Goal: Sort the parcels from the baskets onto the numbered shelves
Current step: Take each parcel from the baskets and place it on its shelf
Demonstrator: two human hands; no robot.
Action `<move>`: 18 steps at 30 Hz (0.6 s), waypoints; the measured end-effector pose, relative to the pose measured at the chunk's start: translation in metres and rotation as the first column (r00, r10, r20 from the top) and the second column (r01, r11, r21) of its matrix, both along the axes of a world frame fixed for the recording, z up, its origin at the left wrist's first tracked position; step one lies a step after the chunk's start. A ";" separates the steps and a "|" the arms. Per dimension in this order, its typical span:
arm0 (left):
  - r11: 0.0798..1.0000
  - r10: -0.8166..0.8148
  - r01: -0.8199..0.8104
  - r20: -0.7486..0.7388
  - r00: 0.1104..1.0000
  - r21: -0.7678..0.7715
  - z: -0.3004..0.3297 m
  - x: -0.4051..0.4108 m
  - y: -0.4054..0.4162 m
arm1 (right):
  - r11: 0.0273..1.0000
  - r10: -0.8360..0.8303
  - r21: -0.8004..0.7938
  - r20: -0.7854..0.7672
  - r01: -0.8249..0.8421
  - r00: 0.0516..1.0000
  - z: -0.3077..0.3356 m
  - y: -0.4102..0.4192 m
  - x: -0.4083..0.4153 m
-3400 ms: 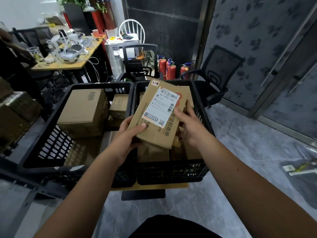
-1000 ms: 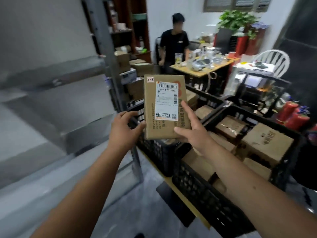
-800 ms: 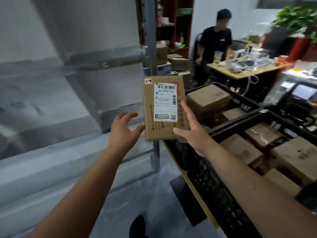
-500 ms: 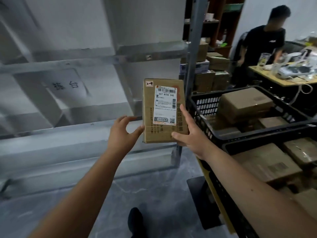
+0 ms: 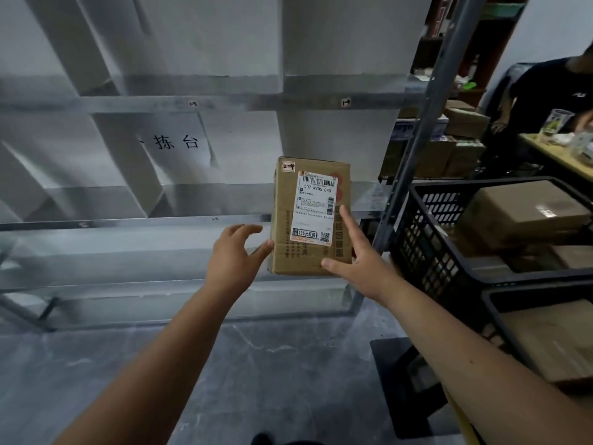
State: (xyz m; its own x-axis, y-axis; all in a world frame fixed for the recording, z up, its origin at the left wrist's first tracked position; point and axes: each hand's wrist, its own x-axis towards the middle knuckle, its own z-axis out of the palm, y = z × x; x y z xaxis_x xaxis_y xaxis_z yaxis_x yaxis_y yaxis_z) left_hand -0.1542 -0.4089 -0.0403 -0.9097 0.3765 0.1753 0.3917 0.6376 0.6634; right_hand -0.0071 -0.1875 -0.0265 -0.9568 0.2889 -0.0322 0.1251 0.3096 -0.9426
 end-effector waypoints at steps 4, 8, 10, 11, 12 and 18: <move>0.998 -0.046 0.048 0.043 0.998 -0.039 -0.016 -0.026 0.005 | 0.998 -0.055 0.039 0.022 0.054 0.998 -0.011 -0.002 -0.021; 0.991 -0.095 0.103 0.081 0.992 -0.091 -0.028 -0.053 0.021 | 0.988 -0.126 0.092 0.031 0.123 0.992 -0.021 0.002 -0.041; 0.983 -0.140 0.149 0.085 0.987 -0.112 -0.034 -0.065 0.029 | 0.980 -0.161 0.121 0.036 0.156 0.986 -0.026 0.005 -0.049; 0.978 -0.161 0.170 0.088 0.983 -0.119 -0.037 -0.072 0.033 | 0.977 -0.179 0.125 0.041 0.172 0.983 -0.029 0.006 -0.053; 0.973 -0.182 0.192 0.092 0.979 -0.125 -0.040 -0.077 0.038 | 0.974 -0.197 0.125 0.043 0.191 0.979 -0.032 0.006 -0.055; 0.951 -0.241 0.267 0.165 0.956 -0.157 -0.056 -0.100 0.071 | 0.944 -0.315 0.117 0.045 0.308 0.948 -0.054 0.015 -0.065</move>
